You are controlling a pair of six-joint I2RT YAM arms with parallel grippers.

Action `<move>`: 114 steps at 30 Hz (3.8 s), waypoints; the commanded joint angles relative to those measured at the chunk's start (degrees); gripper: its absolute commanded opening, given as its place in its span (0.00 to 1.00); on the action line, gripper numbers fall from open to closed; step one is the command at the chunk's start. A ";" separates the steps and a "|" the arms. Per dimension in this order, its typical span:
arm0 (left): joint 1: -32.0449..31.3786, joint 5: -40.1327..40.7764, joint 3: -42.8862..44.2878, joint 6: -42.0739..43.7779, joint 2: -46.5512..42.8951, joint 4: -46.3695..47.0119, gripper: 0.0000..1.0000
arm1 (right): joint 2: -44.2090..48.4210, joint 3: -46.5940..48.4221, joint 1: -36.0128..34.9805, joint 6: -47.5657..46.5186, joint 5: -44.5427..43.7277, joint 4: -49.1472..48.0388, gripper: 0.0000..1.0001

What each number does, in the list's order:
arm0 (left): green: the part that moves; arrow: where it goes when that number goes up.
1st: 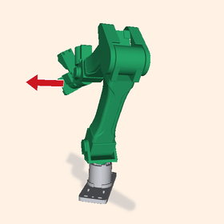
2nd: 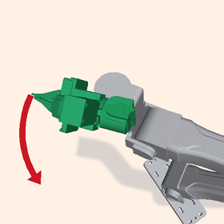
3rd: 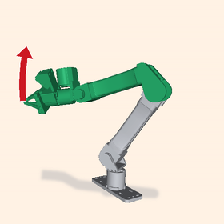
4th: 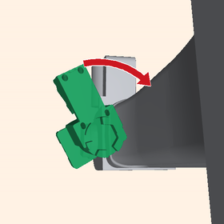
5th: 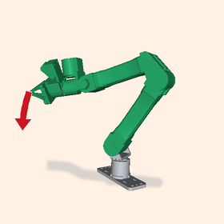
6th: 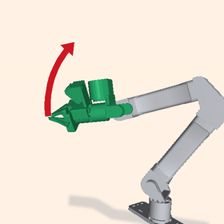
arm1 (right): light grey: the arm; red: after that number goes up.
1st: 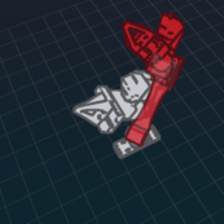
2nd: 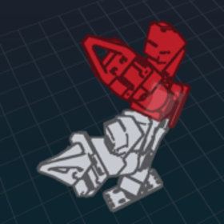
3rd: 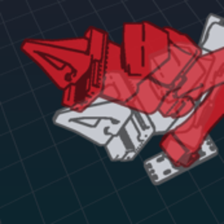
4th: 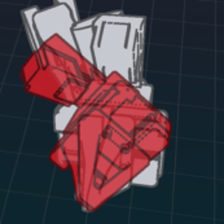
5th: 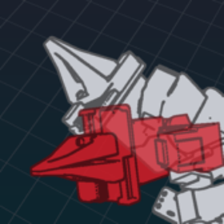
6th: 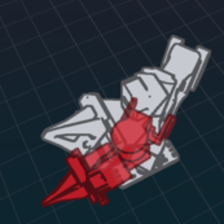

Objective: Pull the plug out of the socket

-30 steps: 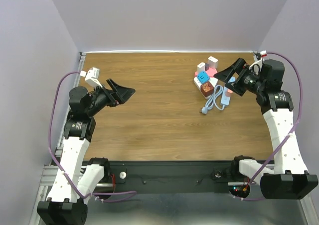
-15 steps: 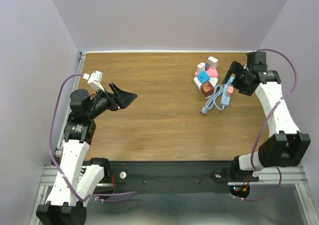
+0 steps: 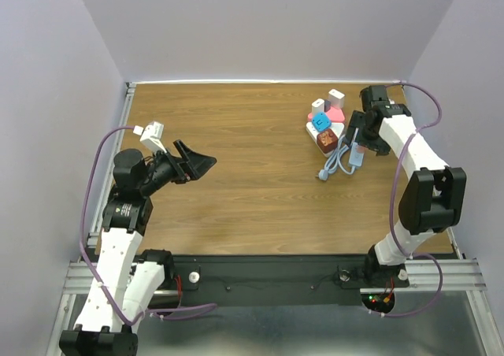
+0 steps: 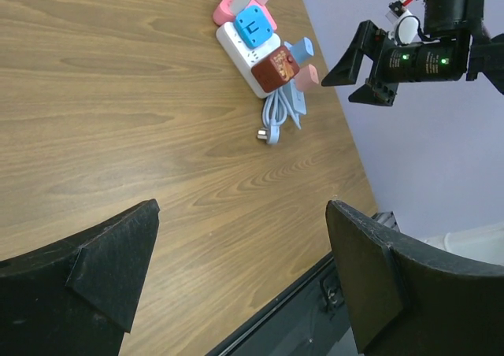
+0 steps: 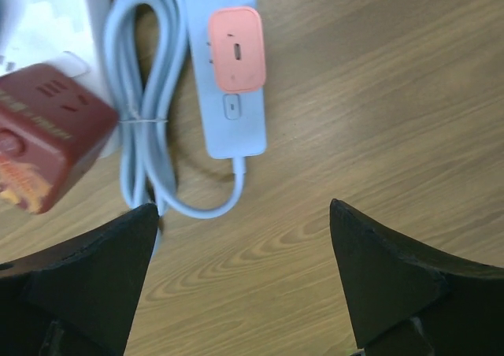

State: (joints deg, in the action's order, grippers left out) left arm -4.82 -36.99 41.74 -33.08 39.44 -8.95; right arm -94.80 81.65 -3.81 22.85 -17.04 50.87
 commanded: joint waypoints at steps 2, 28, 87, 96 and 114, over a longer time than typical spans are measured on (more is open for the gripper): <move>-0.37 0.17 -1.92 1.09 -1.12 0.87 0.98 | -2.05 -2.01 0.03 -0.09 -3.01 -2.79 0.90; -0.37 3.15 -2.89 3.99 0.11 -2.12 0.98 | -15.85 -6.67 0.74 5.88 -6.08 -15.71 0.66; -0.28 28.73 1.86 -0.05 -7.36 -13.37 0.97 | -12.85 -4.57 -47.69 -9.76 -1.68 -33.56 0.00; -0.28 25.75 -3.50 -2.34 -5.43 -8.37 0.96 | -19.36 -3.86 -47.78 -7.91 1.04 -34.00 0.10; -0.28 18.45 -9.83 -2.96 -1.91 -0.02 0.95 | -18.56 -1.24 -47.69 -7.82 4.65 -31.71 0.80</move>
State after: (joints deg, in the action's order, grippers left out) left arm -4.82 -16.10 33.15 -36.10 37.74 -13.67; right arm -110.54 76.14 -51.13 14.76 -10.55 19.68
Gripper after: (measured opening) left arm 0.952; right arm 0.857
